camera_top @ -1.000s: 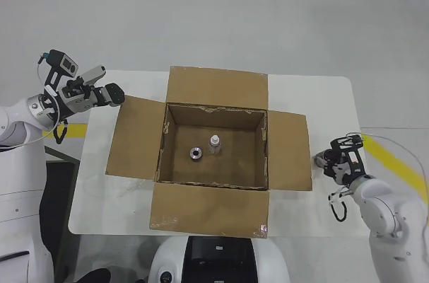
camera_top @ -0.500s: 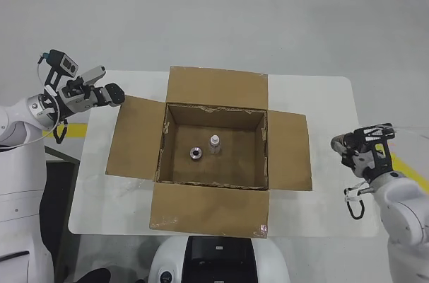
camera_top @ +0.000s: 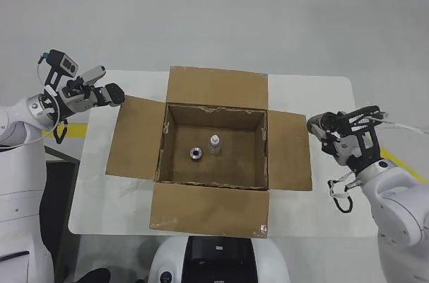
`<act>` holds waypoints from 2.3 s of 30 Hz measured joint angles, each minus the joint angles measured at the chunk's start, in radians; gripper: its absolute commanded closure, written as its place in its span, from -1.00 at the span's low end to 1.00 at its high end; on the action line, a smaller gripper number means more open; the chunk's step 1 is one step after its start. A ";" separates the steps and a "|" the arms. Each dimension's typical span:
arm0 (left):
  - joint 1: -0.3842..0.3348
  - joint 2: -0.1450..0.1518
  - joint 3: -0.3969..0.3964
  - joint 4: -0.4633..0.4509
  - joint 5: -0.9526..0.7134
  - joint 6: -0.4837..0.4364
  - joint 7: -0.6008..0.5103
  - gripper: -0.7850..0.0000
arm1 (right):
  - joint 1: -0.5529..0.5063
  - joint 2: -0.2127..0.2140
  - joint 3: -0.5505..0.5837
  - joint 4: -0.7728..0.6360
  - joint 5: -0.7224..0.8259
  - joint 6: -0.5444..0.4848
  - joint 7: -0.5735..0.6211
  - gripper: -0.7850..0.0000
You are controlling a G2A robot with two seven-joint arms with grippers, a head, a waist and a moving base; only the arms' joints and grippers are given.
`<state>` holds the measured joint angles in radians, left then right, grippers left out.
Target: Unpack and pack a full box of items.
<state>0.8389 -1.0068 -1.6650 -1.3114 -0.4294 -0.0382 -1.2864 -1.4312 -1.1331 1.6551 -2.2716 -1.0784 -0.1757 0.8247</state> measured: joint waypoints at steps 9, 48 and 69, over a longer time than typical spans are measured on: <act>0.000 0.000 0.000 0.000 0.000 0.000 0.000 -1.00 | 0.080 -0.007 -0.187 -0.025 0.008 0.043 0.061 1.00; 0.000 0.000 0.000 0.000 0.000 0.000 0.000 -1.00 | 0.404 -0.064 -0.625 0.196 0.004 0.187 0.253 1.00; 0.000 0.000 0.000 0.000 0.000 0.000 0.000 -1.00 | 0.503 -0.106 -0.775 0.398 -0.032 0.233 0.359 0.69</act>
<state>0.8389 -1.0068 -1.6650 -1.3114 -0.4294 -0.0382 -1.2864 -0.9284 -1.2393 0.8805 -1.8737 -1.1100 0.0569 1.1840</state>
